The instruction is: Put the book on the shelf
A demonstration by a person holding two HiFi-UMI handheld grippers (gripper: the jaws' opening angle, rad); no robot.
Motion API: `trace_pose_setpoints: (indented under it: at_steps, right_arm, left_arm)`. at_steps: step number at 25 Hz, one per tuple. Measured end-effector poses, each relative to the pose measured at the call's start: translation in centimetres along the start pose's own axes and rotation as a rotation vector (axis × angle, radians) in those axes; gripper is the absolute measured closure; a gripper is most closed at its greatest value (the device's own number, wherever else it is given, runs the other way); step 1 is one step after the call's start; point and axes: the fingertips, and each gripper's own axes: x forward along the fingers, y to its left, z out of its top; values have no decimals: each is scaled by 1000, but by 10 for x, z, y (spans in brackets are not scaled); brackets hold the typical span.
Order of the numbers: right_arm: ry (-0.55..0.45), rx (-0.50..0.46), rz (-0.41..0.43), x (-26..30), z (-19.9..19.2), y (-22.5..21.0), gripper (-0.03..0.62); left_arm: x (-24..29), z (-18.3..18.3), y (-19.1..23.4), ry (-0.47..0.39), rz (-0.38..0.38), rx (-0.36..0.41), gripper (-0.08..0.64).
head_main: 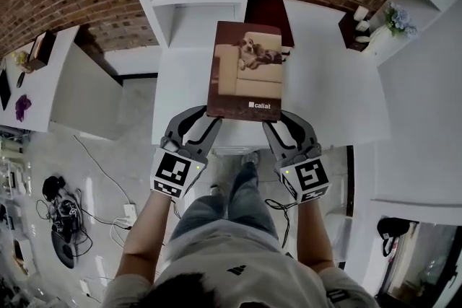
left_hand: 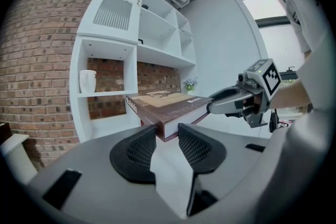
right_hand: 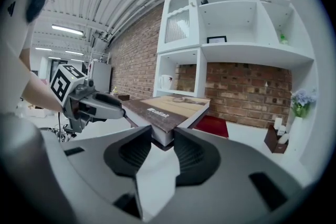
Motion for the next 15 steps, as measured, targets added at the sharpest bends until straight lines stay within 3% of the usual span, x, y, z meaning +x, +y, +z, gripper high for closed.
trace_pose_setpoints:
  at_steps: [8, 15]
  right_arm:
    - [-13, -13, 72, 31, 18, 51, 456]
    - [-12, -27, 112, 58, 28, 62, 456]
  left_arm:
    - [-50, -10, 39, 5, 76, -5, 419]
    - [-59, -14, 66, 7, 120, -21, 419]
